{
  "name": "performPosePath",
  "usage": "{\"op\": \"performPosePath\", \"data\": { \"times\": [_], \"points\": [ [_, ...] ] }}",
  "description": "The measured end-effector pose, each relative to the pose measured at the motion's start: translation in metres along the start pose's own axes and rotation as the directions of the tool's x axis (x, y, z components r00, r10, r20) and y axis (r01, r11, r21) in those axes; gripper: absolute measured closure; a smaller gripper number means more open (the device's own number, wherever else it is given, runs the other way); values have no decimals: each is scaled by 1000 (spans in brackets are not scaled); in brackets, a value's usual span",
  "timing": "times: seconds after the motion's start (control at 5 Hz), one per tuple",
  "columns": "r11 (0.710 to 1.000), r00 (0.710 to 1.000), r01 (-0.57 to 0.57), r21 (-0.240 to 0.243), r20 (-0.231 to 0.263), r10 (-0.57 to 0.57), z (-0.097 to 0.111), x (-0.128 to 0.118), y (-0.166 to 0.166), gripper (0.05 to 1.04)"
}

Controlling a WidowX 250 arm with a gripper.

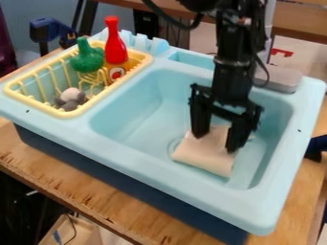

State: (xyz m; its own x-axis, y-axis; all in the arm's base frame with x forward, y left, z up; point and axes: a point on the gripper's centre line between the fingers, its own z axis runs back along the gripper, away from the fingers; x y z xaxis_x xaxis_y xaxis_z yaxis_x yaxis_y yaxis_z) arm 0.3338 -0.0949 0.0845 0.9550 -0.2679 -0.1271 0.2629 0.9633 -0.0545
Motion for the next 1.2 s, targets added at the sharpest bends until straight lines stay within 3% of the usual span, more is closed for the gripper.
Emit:
{"op": "performPosePath", "data": {
  "times": [0.4,0.6,1.2],
  "points": [
    [999,999,-33,19,1,33,-2,-2,0,84],
    [999,998,-51,18,32,50,-4,-4,0,84],
    [994,993,-111,-17,-37,110,-9,-47,-12,84]
  ]
}}
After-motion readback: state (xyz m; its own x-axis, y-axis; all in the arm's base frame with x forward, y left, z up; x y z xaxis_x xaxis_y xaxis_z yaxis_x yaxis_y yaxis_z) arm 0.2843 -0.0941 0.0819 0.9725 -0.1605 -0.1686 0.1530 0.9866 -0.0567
